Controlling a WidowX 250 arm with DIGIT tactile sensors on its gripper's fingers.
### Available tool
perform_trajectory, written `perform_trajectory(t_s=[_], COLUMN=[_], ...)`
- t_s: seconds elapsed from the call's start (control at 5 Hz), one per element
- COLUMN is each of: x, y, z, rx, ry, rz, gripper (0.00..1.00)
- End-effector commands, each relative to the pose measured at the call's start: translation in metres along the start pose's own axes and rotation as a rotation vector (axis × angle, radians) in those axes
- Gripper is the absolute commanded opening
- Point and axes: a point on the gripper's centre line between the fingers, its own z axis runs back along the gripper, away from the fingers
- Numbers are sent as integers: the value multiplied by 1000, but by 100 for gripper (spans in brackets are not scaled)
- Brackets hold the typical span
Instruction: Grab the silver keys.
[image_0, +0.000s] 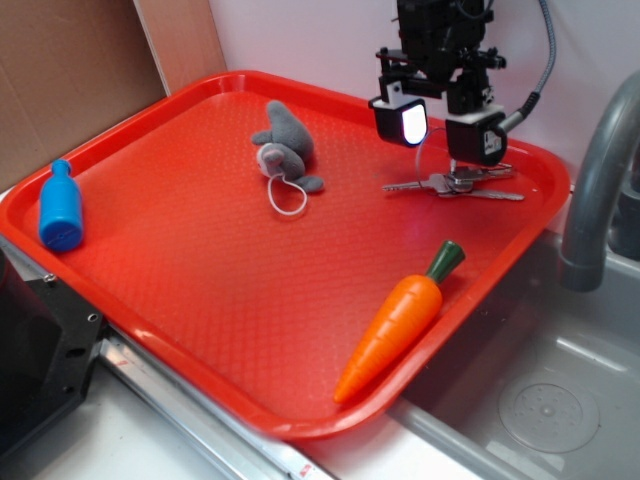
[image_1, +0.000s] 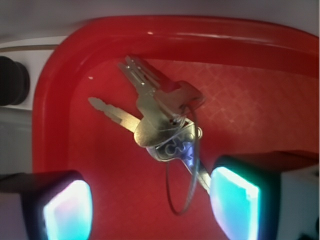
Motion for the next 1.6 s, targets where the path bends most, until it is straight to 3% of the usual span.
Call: perform_trajectory(t_s=[0.0, 0.6, 0.8, 1.0, 1.2, 1.4], x=[6, 20, 11, -18, -60, -85], y=[-8, -1, -17, -42, -41, -41], z=[10, -4, 16, 56, 102, 148], rx=[-5, 8, 78, 262, 353, 273], ry=[-15, 32, 44, 70, 1, -89], rz=[-31, 13, -26, -82, -129, -64], gripper=[0, 0, 0, 0, 0, 0])
